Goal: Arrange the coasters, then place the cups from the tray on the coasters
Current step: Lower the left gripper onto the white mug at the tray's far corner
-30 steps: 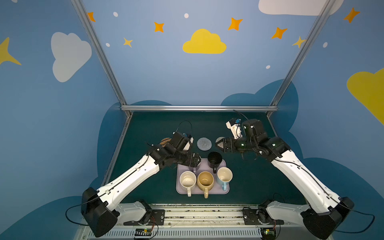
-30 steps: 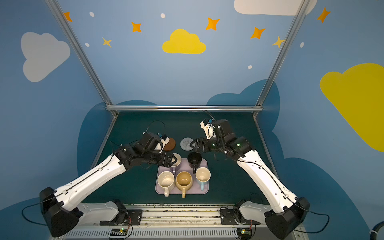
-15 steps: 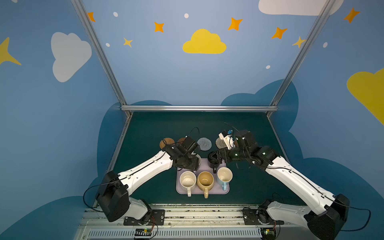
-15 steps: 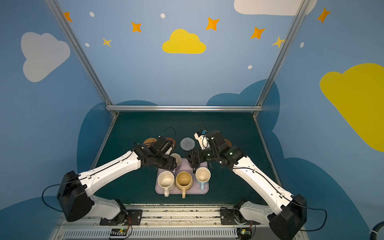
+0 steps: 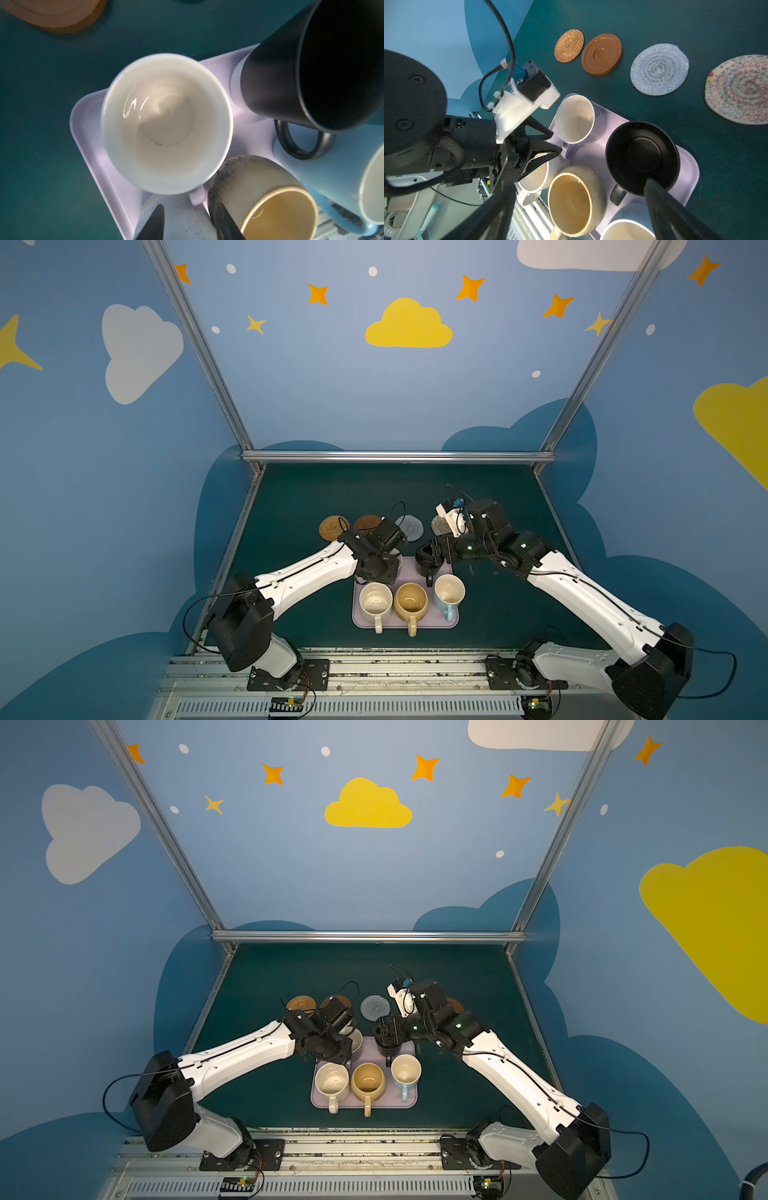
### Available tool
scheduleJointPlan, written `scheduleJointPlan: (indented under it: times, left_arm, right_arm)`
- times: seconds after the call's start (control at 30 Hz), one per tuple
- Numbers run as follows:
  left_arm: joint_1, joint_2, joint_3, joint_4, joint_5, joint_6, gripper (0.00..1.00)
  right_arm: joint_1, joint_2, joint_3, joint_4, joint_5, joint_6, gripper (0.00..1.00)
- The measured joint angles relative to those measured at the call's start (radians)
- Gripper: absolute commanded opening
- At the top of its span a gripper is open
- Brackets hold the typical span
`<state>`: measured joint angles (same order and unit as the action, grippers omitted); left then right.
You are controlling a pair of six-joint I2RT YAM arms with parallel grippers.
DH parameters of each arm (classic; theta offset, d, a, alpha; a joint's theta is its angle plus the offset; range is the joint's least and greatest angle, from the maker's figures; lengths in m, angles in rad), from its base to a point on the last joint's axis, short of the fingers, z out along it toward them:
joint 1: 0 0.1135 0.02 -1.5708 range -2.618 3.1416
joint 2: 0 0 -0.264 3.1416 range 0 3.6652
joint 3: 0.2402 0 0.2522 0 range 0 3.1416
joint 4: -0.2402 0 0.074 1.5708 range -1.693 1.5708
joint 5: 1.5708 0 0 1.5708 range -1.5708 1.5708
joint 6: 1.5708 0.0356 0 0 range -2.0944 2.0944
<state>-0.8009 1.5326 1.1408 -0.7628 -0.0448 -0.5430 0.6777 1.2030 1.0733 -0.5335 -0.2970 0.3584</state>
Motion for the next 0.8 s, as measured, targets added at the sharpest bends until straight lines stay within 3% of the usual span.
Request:
scheduleJointPlan:
  times: [0.8]
  left_arm:
    - [-0.032, 0.126, 0.037, -0.005, -0.058, 0.014, 0.4]
  right_arm:
    - [-0.007, 0.026, 0.006, -0.02, 0.073, -0.015, 0.96]
